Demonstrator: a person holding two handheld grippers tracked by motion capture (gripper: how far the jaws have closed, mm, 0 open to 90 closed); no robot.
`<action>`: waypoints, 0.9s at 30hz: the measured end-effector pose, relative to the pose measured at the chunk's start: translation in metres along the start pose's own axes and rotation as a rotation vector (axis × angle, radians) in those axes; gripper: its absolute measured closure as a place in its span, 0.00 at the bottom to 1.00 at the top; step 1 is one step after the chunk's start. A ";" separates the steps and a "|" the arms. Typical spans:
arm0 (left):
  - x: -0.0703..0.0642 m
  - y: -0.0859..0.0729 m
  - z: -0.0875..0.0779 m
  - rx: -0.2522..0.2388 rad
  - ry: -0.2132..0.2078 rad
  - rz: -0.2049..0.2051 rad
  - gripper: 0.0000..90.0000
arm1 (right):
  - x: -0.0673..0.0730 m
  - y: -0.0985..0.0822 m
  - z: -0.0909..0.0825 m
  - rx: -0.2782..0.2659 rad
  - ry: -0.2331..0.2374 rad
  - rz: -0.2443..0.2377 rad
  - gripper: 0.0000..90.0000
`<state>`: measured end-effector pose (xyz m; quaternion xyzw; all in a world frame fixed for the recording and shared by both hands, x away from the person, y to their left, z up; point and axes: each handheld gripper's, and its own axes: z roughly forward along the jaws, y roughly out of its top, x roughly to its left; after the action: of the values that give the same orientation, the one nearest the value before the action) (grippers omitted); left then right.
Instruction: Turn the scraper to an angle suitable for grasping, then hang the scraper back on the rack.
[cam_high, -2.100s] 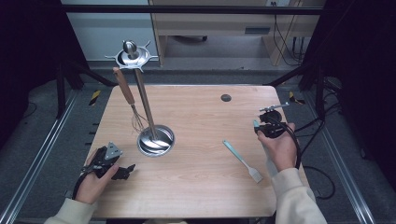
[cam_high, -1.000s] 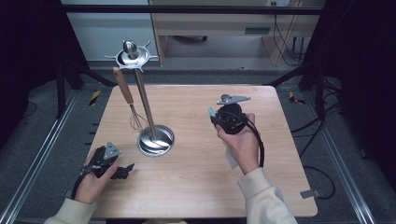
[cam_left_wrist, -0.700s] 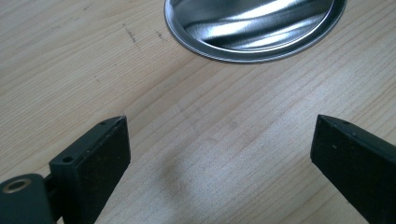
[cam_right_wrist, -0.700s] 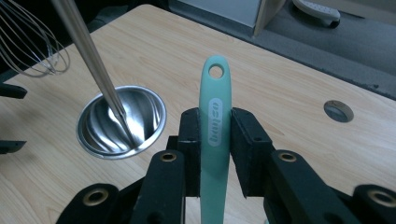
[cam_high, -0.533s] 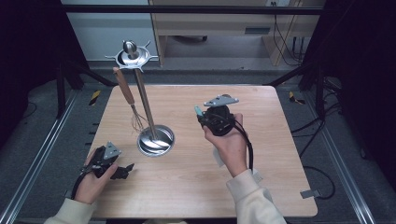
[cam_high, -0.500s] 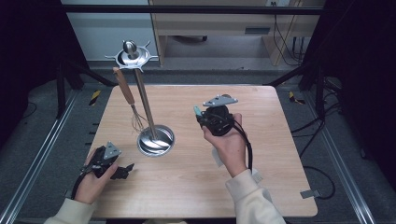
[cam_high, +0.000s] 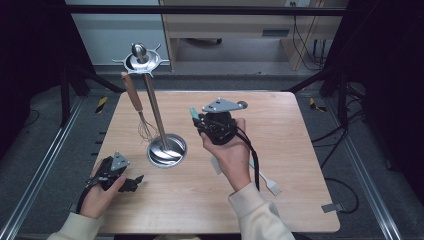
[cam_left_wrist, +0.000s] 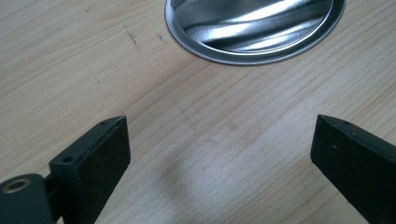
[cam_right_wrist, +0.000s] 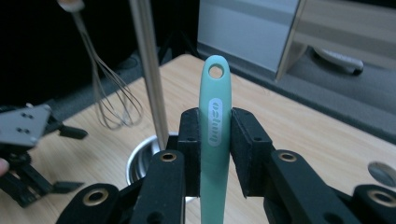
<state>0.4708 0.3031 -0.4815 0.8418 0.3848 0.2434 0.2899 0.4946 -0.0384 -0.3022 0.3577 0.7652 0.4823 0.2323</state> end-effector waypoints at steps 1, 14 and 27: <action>-0.001 0.000 0.000 -0.006 0.001 -0.006 0.05 | 0.003 0.003 -0.001 -0.014 0.005 -0.001 0.83; -0.001 0.000 0.001 -0.013 0.003 -0.013 0.05 | 0.035 0.037 -0.012 -0.137 0.036 -0.037 0.83; -0.001 0.000 0.002 -0.006 -0.002 -0.006 0.05 | 0.049 0.058 -0.017 -0.219 0.036 -0.049 0.83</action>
<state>0.4710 0.3015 -0.4830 0.8401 0.3863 0.2427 0.2934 0.4706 0.0055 -0.2427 0.3026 0.7206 0.5635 0.2679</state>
